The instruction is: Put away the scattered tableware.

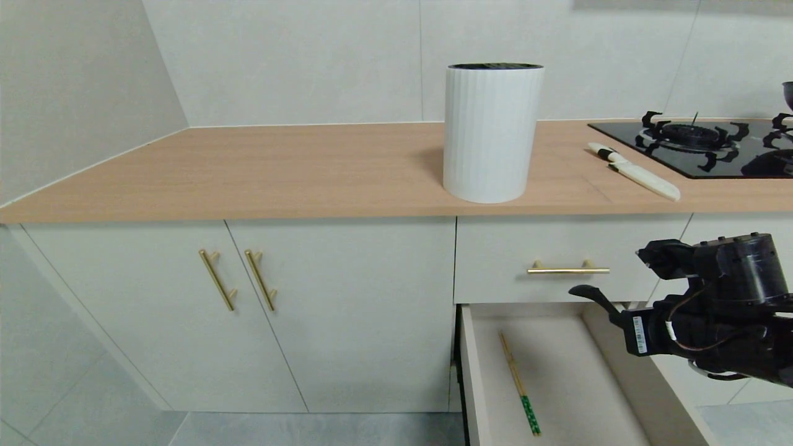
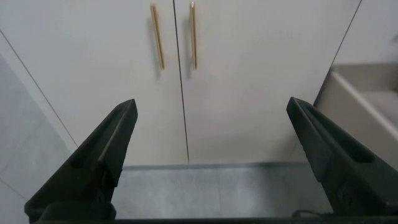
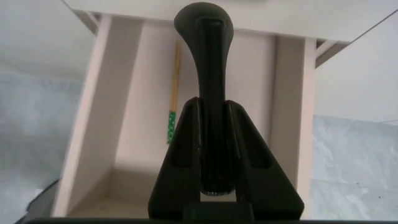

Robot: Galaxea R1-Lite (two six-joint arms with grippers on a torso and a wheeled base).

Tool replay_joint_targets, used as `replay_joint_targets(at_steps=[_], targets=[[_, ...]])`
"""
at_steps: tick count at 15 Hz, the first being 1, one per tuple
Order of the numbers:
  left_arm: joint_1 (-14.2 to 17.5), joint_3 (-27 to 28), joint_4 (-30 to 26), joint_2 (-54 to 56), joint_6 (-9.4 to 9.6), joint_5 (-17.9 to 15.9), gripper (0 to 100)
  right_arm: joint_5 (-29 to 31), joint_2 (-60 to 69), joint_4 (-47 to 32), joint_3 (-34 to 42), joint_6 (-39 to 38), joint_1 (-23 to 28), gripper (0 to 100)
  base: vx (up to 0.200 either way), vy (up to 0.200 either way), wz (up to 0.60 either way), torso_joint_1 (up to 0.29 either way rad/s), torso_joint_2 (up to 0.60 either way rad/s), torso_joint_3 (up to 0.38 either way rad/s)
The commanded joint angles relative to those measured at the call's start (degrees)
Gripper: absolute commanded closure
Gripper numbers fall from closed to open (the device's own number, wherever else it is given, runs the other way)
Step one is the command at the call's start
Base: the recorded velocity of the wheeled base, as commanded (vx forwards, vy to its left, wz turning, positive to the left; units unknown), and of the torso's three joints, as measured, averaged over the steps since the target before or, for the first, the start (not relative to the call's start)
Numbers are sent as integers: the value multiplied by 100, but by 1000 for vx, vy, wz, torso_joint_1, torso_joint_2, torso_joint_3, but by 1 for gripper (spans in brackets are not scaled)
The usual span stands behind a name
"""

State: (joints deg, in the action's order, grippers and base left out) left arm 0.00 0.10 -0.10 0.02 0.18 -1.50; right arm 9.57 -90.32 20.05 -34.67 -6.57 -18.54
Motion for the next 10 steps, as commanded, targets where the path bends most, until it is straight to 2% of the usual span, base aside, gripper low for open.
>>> replay_joint_targets(at_steps=[1, 6, 10], targets=[[0, -1, 1, -2, -1, 1, 0, 1, -56, -1, -5, -2, 0, 100, 0, 0, 0, -144, 452, 325], [0, -1, 1, -2, -1, 1, 0, 1, -73, 7, -5, -2, 0, 100, 0, 0, 0, -105, 417, 297], [0, -1, 1, -2, -1, 1, 0, 1, -82, 7, -5, -2, 0, 100, 0, 0, 0, -21, 79, 49]])
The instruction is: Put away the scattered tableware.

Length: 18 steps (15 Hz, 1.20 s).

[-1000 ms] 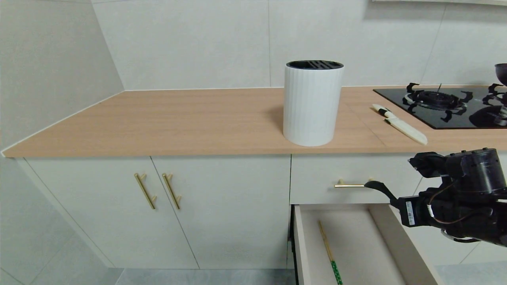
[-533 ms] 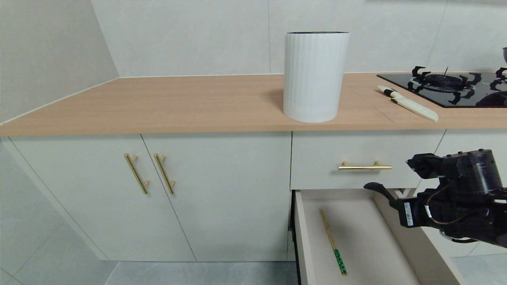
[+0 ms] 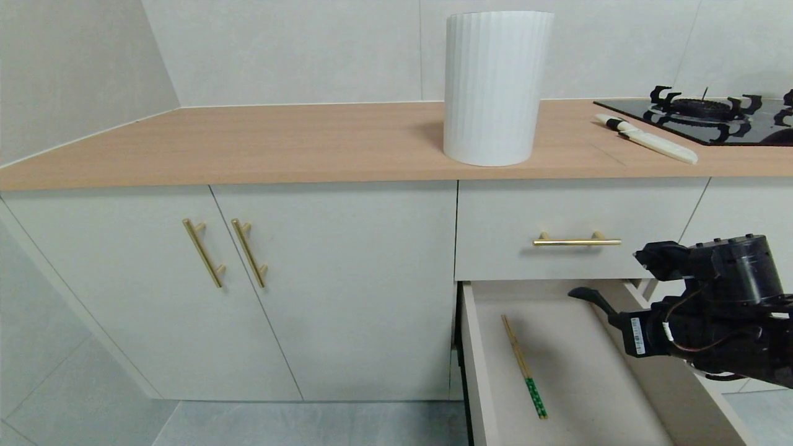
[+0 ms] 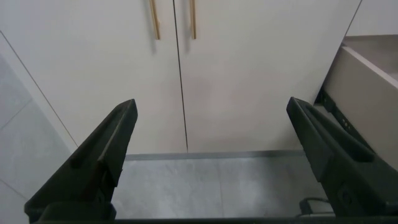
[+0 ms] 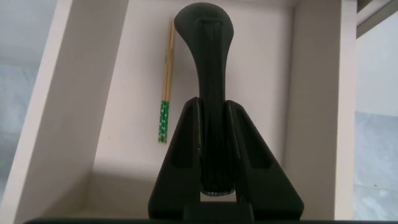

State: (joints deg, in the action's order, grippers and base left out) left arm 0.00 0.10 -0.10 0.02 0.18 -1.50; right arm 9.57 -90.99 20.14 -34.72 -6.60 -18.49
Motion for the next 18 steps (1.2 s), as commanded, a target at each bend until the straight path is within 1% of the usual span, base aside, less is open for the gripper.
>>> replay_joint_targets(at_steps=[1, 5, 8, 11, 12, 13, 15, 18], targets=[[0, -1, 1, -2, -1, 1, 0, 1, -42, -1, 0, 0, 4, 100, 0, 0, 0, 0, 0, 0], [0, -1, 1, -2, -1, 1, 0, 19, -551, 122, -35, -35, 12, 100, 0, 0, 0, 0, 0, 0], [0, -1, 1, -2, -1, 1, 0, 45, -1237, 755, 9, -61, 39, 100, 0, 0, 0, 0, 0, 0], [0, -1, 1, -2, 8, 1, 0, 45, -1940, 1150, -53, -123, 56, 100, 0, 0, 0, 0, 0, 0], [0, -1, 1, -2, 8, 1, 0, 45, -2063, 1220, -70, -184, 56, 100, 0, 0, 0, 0, 0, 0], [0, -1, 1, -2, -1, 1, 0, 54, -2432, 1387, -176, -404, 56, 100, 0, 0, 0, 0, 0, 0], [0, -1, 1, -2, -1, 1, 0, 71, -2872, 1616, -255, -457, 48, 100, 0, 0, 0, 0, 0, 0], [0, -1, 1, -2, -1, 1, 0, 291, -3540, 2143, -263, -448, -14, 100, 0, 0, 0, 0, 0, 0]])
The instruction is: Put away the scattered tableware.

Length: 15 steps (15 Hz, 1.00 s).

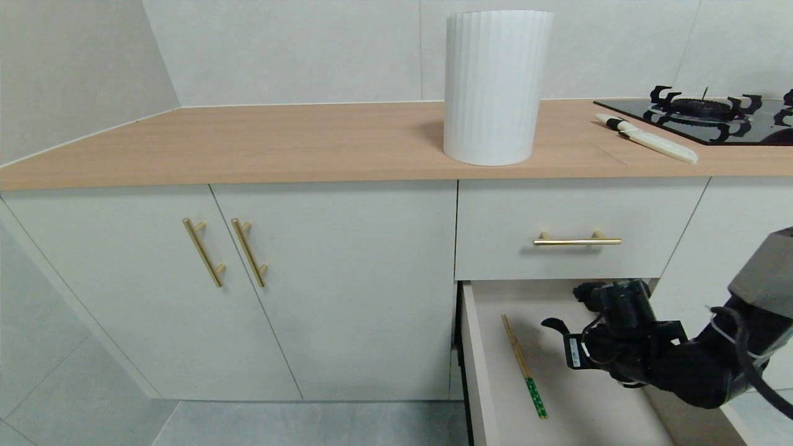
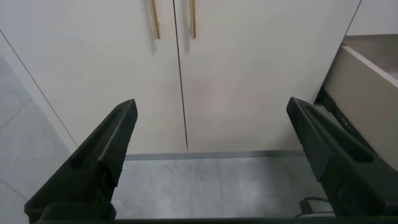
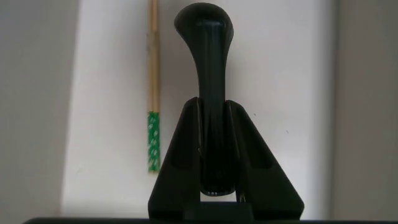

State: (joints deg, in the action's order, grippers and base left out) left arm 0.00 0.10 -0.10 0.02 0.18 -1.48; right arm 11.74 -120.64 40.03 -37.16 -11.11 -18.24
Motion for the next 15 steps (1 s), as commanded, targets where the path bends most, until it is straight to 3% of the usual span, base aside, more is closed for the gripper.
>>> replay_joint_targets(at_steps=[1, 15], targets=[[0, -1, 1, -2, -1, -2, 0, 180, -777, 277, -28, 3, -92, 100, 0, 0, 0, 0, 0, 0], [0, -1, 1, -2, -1, -2, 0, 285, -1120, 532, -72, 12, -119, 100, 0, 0, 0, 0, 0, 0]])
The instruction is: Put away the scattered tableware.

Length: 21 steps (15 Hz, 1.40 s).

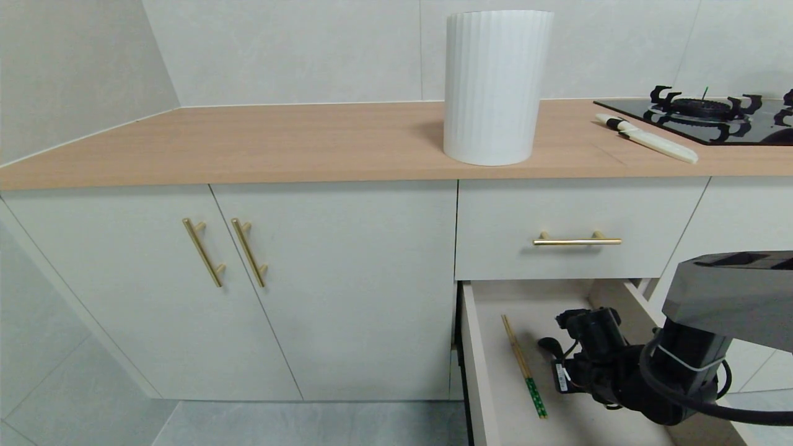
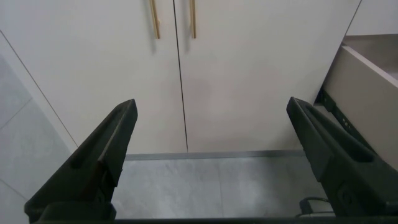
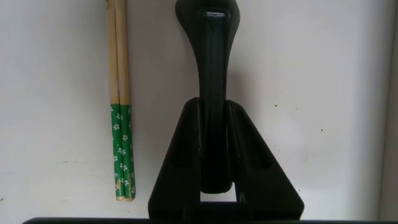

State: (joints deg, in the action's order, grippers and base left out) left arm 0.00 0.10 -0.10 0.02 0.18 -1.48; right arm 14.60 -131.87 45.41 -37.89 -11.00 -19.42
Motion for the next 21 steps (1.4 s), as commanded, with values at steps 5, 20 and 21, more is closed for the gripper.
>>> replay_joint_targets(at_steps=[5, 20, 21], targets=[[0, -1, 1, -2, -1, -2, 0, -1, 3, 3, 1, 1, 0, 0, 0, 0, 0, 0, 0, 0], [0, -1, 1, -2, -1, -2, 0, 236, 1269, 56, 440, 10, 158, 0, 0, 0, 0, 0, 0, 0], [0, -1, 1, -2, -1, -2, 0, 236, 1488, -67, 458, 10, 175, 0, 0, 0, 0, 0, 0, 0]])
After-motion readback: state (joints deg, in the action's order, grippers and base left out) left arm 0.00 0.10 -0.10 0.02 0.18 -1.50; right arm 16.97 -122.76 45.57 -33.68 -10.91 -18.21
